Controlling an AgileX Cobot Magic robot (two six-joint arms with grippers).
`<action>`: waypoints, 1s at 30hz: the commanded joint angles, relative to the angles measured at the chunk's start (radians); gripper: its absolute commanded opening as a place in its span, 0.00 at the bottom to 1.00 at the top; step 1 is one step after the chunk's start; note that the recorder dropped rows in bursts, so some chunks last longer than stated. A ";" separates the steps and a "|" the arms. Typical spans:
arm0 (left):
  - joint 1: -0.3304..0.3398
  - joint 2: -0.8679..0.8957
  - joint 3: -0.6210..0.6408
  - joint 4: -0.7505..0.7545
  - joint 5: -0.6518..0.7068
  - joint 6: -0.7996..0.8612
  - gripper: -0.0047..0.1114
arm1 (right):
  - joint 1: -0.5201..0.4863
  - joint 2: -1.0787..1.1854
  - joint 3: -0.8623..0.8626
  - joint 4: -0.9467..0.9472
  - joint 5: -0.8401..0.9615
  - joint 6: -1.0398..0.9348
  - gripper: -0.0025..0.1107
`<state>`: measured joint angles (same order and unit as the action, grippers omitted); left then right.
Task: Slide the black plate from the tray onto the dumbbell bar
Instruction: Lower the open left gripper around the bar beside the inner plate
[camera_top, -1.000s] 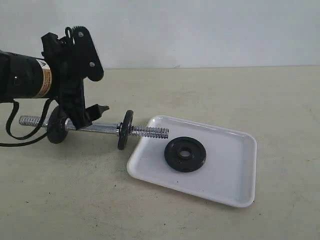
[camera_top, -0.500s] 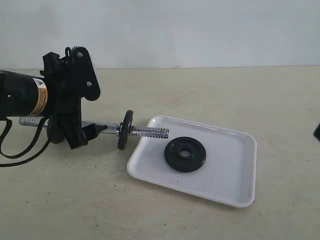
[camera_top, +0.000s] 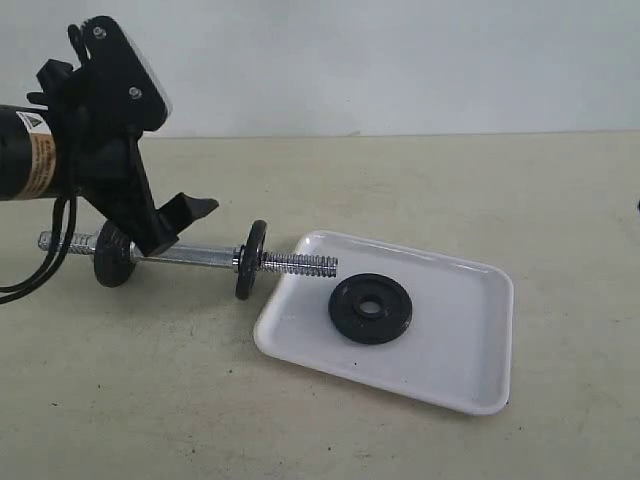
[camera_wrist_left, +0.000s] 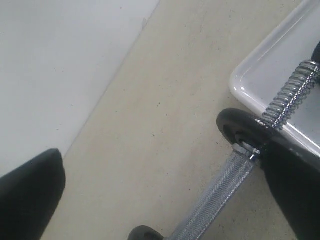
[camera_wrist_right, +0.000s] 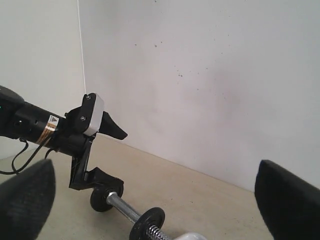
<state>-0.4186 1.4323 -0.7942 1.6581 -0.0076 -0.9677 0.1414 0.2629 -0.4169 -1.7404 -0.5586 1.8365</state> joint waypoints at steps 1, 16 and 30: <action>0.002 -0.007 0.002 -0.002 -0.003 -0.047 0.99 | -0.003 0.004 -0.002 0.008 0.006 -0.003 0.95; 0.008 -0.003 0.002 -1.382 0.061 1.510 0.99 | -0.003 0.004 -0.002 0.008 0.006 -0.003 0.95; 0.024 0.131 -0.082 -1.508 0.303 1.598 0.99 | -0.003 0.004 -0.002 0.008 0.006 -0.003 0.95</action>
<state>-0.3937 1.5196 -0.8361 0.1638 0.2251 0.6113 0.1414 0.2629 -0.4169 -1.7373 -0.5586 1.8365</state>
